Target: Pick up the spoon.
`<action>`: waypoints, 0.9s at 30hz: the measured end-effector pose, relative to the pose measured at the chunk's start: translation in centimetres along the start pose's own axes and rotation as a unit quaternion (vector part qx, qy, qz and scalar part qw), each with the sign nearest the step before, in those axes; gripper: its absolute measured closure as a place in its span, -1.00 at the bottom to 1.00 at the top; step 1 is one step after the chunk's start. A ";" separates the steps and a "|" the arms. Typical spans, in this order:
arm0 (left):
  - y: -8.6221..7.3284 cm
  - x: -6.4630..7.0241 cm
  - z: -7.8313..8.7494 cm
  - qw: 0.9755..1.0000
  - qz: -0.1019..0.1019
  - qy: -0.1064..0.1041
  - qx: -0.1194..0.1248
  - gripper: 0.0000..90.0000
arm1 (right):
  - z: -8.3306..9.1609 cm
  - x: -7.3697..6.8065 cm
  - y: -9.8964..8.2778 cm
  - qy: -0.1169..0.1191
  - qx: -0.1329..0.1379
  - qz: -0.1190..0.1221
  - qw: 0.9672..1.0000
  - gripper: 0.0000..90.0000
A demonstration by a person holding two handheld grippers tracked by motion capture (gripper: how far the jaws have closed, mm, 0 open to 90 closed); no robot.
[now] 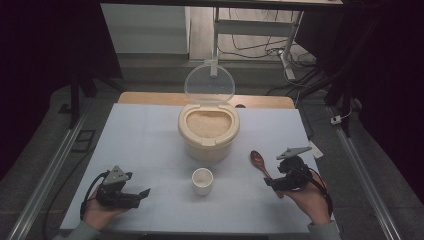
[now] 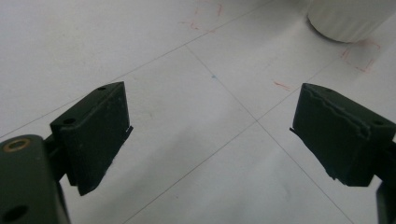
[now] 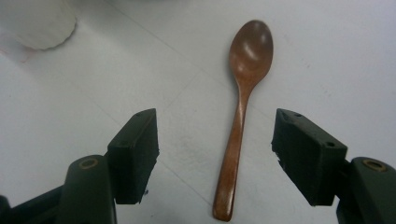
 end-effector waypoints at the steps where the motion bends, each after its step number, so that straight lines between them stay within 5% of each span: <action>1: 0.0 0.0 0.0 1.000 0.000 0.000 0.000 -0.76 | 0.0 0.0 0.0 0.000 0.000 0.000 1.000 -0.30; 9: -0.1 0.1 -0.2 1.000 -0.004 0.000 -0.006 -0.76 | -1.8 0.0 -0.6 0.002 -0.058 -0.014 0.998 -0.24; 27: -0.3 0.3 -0.5 1.000 -0.013 -0.001 -0.016 -0.76 | -4.7 1.7 -2.1 -0.019 -0.103 -0.038 0.994 0.19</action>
Point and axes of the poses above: each handheld gripper's, and its own axes: z roughly backward along the jaws, y roughly out of its top, x roughly to its right, the point moved 4 cm from there along -z, roughly forward along the jaws, and after that the axes turned 4 degrees about x, right-handed, at the moved point
